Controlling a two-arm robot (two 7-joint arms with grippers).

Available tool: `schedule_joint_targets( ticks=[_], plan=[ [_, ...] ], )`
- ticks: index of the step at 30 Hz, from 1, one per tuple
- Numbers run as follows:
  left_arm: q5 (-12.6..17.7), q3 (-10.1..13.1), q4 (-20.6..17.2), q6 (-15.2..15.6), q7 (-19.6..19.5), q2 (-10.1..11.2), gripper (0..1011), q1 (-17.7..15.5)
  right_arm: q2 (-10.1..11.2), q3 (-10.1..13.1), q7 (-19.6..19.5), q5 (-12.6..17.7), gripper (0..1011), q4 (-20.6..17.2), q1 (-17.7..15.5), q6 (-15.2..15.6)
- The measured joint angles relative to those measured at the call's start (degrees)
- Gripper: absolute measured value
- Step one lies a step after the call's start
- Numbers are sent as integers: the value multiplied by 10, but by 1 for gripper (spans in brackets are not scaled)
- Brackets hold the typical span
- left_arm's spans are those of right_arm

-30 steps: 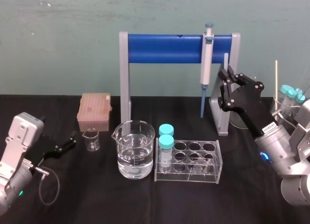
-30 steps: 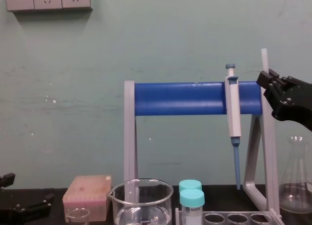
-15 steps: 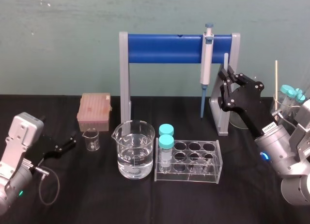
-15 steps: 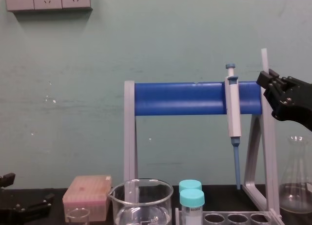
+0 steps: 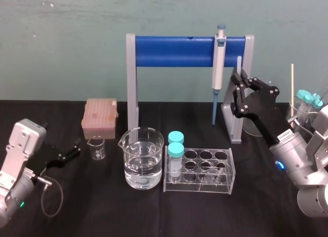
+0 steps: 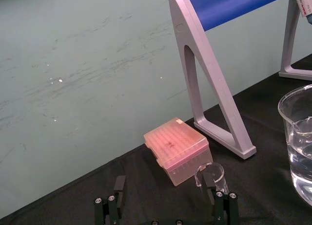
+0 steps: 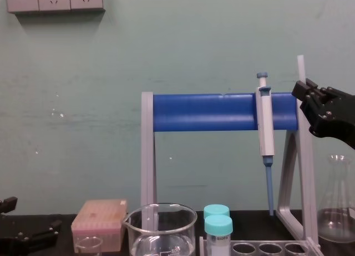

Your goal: Pick up the stirring rod with one hand, then place it down.

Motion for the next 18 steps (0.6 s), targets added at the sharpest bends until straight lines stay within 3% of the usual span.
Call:
schedule_joint_targets(
  ticks=[18],
  plan=[
    [0,0,0,0,0,0,1000,0,0,0,0,0,67,0,0,0]
  ],
)
